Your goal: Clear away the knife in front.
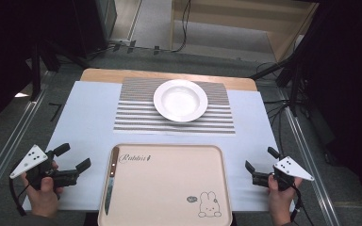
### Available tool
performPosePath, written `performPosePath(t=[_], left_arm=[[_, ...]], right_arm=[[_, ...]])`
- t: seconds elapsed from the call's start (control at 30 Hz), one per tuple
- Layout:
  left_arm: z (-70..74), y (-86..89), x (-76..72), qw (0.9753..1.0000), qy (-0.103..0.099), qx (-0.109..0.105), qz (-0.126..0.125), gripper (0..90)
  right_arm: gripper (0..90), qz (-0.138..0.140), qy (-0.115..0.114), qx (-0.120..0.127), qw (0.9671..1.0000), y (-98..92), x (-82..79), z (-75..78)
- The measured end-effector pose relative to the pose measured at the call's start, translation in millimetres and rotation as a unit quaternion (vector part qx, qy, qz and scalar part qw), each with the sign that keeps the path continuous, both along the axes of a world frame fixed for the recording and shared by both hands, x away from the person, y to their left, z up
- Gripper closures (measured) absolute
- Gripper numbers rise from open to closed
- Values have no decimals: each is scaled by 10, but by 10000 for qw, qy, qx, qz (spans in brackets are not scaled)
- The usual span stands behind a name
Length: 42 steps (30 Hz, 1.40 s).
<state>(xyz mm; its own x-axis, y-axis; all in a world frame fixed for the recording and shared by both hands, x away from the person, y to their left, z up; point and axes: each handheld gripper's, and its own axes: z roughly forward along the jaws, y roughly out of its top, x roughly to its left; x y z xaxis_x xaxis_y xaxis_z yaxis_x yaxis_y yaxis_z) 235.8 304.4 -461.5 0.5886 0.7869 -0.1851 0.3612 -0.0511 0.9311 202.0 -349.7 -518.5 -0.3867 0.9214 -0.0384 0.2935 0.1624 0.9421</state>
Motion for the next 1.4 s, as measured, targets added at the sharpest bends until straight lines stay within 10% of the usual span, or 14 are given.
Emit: performPosePath(t=[0.87, 1.4], left_arm=[[-52, 424, 12, 9988, 0, -17, 483, 0], [-256, 319, 86, 9993, 170, -125, 317, 0]], right_arm=[[0, -8, -7, -5, 10000, -5, 4, -1], [0, -5, -3, -10, 10000, -1, 3, -1]])
